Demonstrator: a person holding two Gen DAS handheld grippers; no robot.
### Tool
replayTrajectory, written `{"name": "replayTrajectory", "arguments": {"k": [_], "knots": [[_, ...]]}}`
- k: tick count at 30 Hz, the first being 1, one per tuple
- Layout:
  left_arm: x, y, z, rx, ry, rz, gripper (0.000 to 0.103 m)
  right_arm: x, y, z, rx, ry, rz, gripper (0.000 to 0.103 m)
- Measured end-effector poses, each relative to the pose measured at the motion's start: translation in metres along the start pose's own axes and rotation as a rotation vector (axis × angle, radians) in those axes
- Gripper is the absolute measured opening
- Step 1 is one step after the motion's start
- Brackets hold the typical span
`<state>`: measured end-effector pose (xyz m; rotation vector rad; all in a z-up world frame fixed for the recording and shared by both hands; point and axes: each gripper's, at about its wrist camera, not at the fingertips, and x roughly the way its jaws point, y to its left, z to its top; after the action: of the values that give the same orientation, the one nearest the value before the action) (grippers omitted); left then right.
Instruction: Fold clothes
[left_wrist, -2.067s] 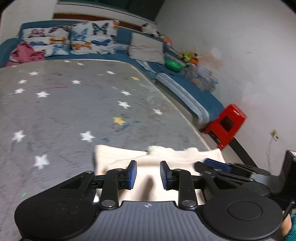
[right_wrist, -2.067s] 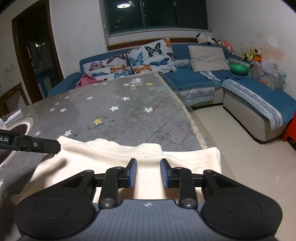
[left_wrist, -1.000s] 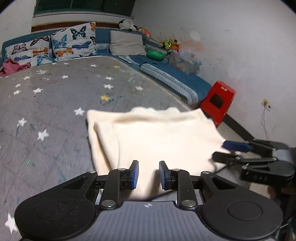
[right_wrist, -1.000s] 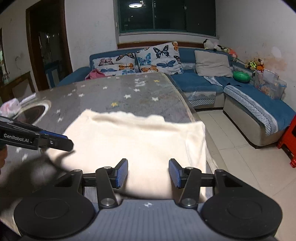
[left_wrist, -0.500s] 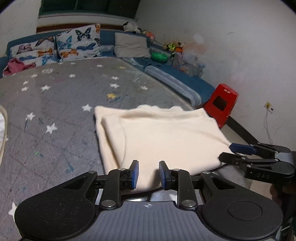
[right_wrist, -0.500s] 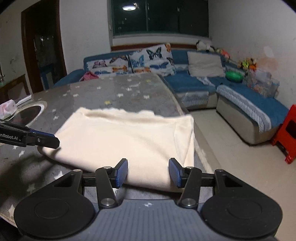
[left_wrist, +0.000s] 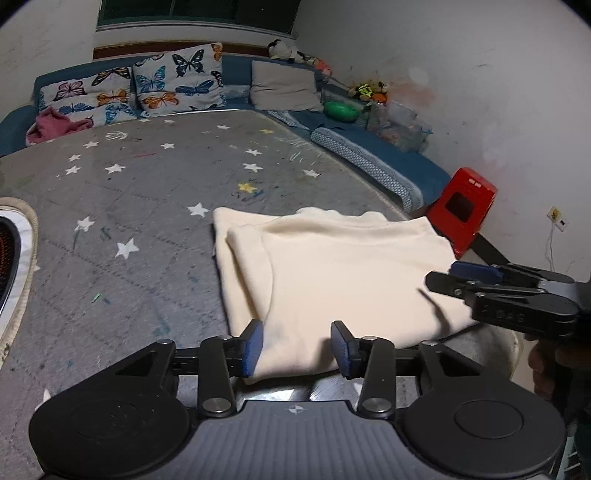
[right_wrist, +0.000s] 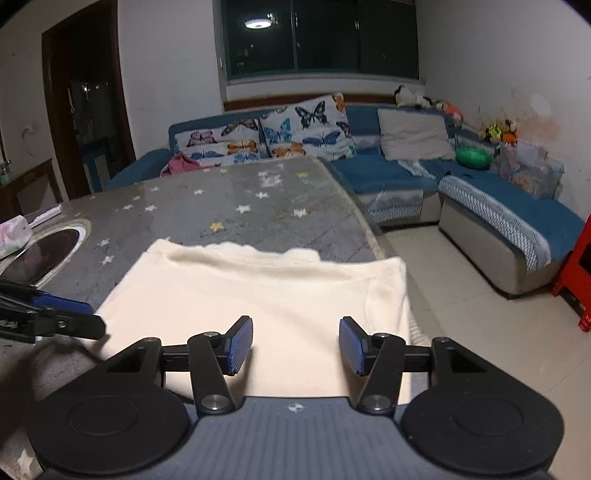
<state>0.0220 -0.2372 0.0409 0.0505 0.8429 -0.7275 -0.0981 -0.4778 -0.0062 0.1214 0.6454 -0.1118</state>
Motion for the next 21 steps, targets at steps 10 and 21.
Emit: {"name": "replayTrajectory", "arguments": {"k": [10, 21], "knots": [[-0.005, 0.004, -0.005, -0.01, 0.002, 0.034, 0.071, -0.001, 0.02, -0.007, -0.05, 0.008, -0.015, 0.074], [-0.014, 0.006, -0.012, -0.021, -0.007, 0.056, 0.089, -0.013, 0.039, -0.011, -0.065, -0.017, -0.009, 0.092]]}}
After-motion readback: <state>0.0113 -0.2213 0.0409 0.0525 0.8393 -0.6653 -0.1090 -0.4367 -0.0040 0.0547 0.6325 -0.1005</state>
